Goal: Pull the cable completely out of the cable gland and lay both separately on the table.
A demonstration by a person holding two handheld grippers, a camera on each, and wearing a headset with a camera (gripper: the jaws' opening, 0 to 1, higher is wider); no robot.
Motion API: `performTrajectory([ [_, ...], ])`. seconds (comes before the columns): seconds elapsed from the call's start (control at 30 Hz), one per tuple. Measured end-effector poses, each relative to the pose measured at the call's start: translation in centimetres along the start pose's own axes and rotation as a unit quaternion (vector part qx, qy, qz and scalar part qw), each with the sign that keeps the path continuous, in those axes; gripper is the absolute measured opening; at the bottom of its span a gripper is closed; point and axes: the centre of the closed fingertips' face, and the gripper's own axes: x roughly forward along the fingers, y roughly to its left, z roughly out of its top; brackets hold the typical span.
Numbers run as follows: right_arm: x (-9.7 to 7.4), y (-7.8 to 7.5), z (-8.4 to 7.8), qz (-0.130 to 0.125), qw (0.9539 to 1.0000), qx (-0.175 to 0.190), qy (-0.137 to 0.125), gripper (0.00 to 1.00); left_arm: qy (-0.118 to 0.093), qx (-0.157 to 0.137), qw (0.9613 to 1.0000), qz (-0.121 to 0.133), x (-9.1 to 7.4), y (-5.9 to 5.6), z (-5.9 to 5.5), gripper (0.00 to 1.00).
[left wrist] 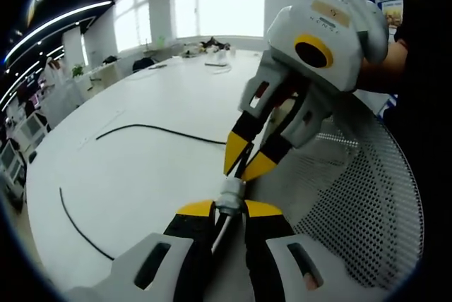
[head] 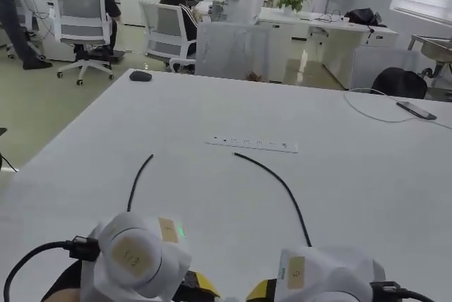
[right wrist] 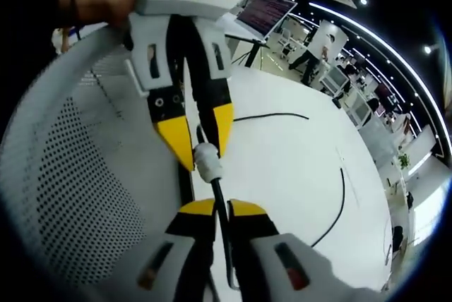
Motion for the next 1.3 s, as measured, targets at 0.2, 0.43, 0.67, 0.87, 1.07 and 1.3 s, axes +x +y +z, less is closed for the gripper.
performTrajectory([
  [0.2,-0.2,-1.4,-2.4,-0.03,0.9972,0.046,0.05,0.05,0.007,-0.015,0.9998,0.013,-0.1,0.6,-0.4,0.16],
  [0.43,-0.4,-2.2,-4.7,-0.056,0.9912,0.045,0.111,0.06,0.007,-0.025,0.9997,0.006,0.0,0.3,-0.4,0.16],
  [0.67,0.2,-0.4,-1.6,-0.011,0.999,0.007,0.042,0.21,0.015,-0.017,0.9997,-0.002,0.2,-0.2,-0.6,0.16],
  [0.87,-0.3,1.0,1.5,0.019,0.9992,-0.01,-0.035,0.16,0.011,-0.017,0.9998,-0.007,0.1,-0.4,-0.4,0.16],
  [1.07,0.0,1.6,1.2,0.036,0.9988,-0.019,-0.028,0.06,0.014,-0.009,0.9997,-0.015,0.3,-0.8,-0.5,0.16],
  [1.3,0.2,0.5,0.0,0.007,0.9999,-0.01,0.002,0.05,0.016,-0.008,0.9998,0.001,0.1,-0.1,-0.6,0.16],
])
